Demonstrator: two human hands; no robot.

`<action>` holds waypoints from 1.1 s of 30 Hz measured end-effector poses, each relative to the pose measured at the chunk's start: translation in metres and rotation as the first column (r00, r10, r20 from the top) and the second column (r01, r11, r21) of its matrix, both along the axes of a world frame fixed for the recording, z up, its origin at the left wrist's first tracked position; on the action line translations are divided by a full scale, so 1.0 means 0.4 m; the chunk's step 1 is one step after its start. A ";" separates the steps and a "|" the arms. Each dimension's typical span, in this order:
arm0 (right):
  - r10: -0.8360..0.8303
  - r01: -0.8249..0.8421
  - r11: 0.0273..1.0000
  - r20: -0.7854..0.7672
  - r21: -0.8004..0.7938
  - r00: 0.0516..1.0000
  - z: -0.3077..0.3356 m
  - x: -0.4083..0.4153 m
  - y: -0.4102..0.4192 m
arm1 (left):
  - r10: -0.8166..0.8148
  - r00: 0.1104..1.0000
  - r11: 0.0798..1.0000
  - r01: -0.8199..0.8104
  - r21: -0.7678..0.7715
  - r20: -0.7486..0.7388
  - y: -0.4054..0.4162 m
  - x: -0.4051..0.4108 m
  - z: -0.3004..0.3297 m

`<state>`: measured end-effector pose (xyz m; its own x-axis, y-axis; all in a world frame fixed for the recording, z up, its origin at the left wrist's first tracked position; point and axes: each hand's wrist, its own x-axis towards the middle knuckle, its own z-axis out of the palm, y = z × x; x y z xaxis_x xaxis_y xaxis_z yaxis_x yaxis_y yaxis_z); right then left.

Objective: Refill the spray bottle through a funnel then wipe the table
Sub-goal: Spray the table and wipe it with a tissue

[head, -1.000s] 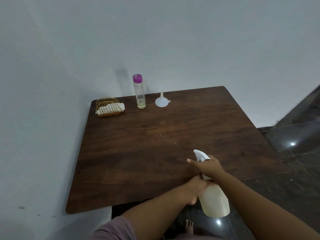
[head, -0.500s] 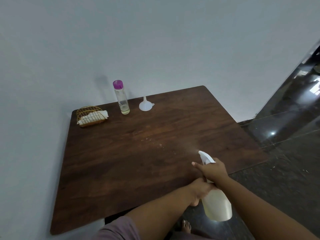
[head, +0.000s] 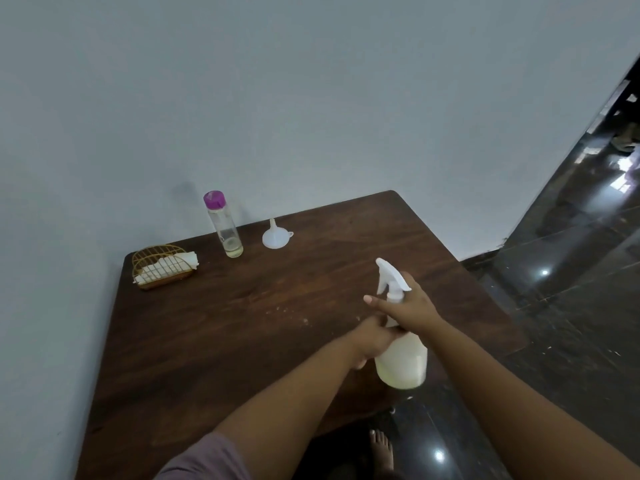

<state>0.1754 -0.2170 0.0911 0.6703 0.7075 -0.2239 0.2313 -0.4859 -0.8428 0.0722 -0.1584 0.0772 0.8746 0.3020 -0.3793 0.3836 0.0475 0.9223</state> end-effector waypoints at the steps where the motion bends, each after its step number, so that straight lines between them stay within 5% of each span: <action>1: 0.039 -0.039 0.999 0.020 0.003 0.999 0.001 0.022 0.021 | 0.003 1.000 1.000 -0.003 0.028 0.016 0.032 0.018 0.012; 7: 0.362 -0.365 0.930 -0.255 0.036 0.896 -0.025 0.182 0.139 | 0.058 0.998 0.965 -0.064 0.253 0.034 0.227 0.136 0.047; 10: 0.475 -0.483 0.875 -0.142 -0.026 0.869 -0.055 0.241 0.205 | 0.135 0.989 0.938 -0.106 0.329 -0.066 0.310 0.196 0.038; 17: 0.409 -0.422 0.905 0.171 0.045 0.896 -0.141 0.326 0.408 | 0.258 0.963 0.881 -0.204 0.427 -0.072 0.452 0.287 0.021; 23: 0.282 -0.312 0.936 0.181 0.162 0.942 -0.176 0.357 0.607 | 0.378 0.916 0.830 -0.271 0.487 -0.136 0.646 0.339 -0.049; 33: 0.188 -0.216 0.966 0.191 0.140 0.963 -0.259 0.410 0.835 | 0.461 0.881 0.792 -0.352 0.498 -0.110 0.852 0.431 -0.176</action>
